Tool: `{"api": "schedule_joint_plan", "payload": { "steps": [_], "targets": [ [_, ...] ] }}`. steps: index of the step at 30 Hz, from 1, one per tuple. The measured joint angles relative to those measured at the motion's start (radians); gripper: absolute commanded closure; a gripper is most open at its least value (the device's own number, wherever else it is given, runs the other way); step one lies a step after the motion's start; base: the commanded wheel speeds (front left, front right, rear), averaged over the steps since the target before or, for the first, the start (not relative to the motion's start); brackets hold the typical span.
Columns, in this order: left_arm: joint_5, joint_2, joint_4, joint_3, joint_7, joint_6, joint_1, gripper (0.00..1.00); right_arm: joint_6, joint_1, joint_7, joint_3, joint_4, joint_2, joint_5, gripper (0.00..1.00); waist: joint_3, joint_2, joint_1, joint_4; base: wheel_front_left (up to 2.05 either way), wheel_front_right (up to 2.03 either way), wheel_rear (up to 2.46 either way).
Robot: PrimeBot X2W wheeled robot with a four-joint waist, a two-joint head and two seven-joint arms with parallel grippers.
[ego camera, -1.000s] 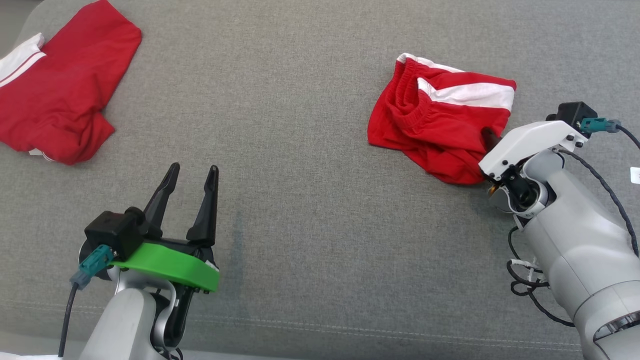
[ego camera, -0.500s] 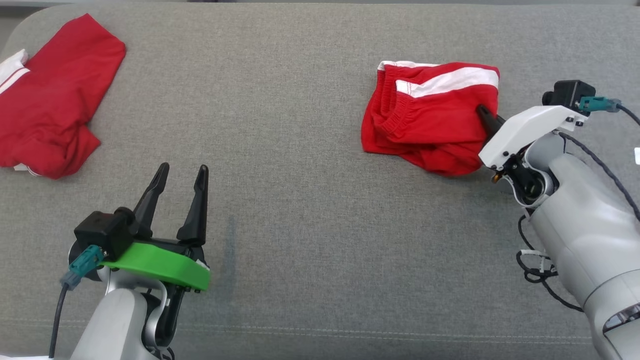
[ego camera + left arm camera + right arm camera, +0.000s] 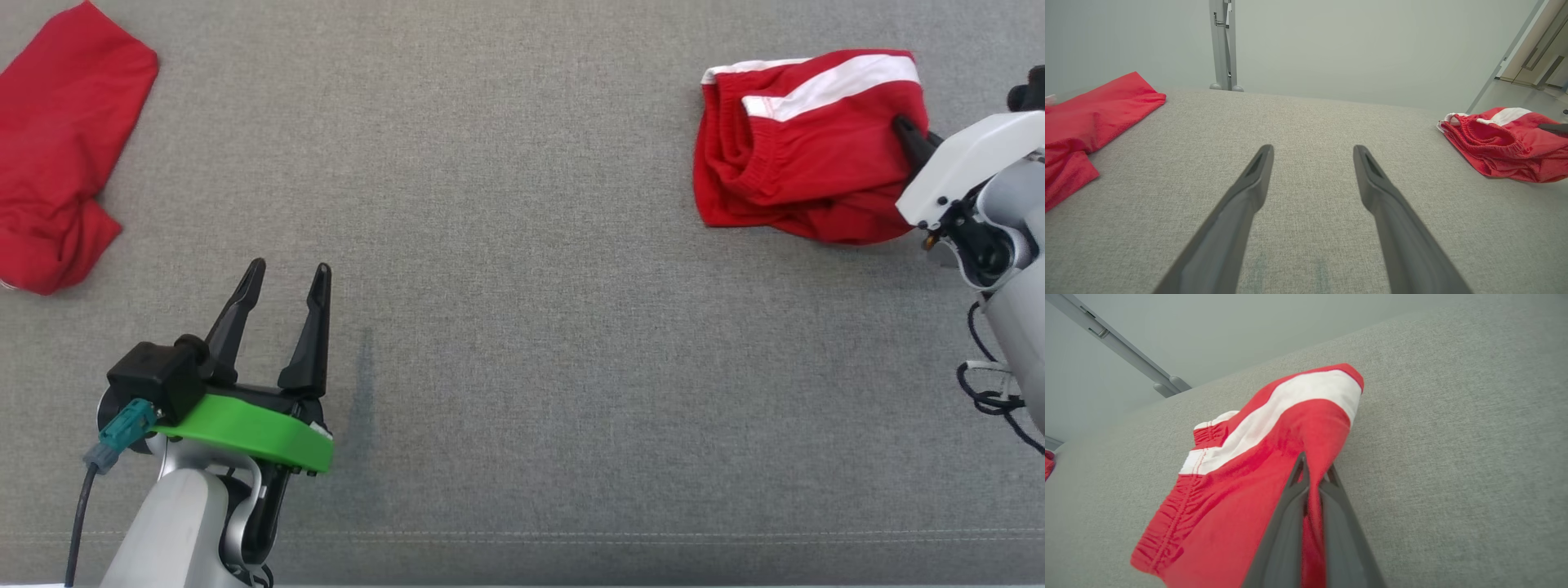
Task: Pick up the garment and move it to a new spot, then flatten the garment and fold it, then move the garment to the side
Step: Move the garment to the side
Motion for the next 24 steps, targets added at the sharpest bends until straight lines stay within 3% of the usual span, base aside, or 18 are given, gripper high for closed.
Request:
{"api": "schedule_joint_plan", "payload": {
  "steps": [24],
  "targets": [
    [0.001, 0.041, -0.063, 0.0, 0.0, 0.0, -0.031, 0.0, 0.014, -0.117, 0.039, 0.02, -0.03, -0.267, -0.089, 1.0, 0.172, 0.0, 0.0, -0.028, 0.0, 0.0, 0.0]
  ]
}}
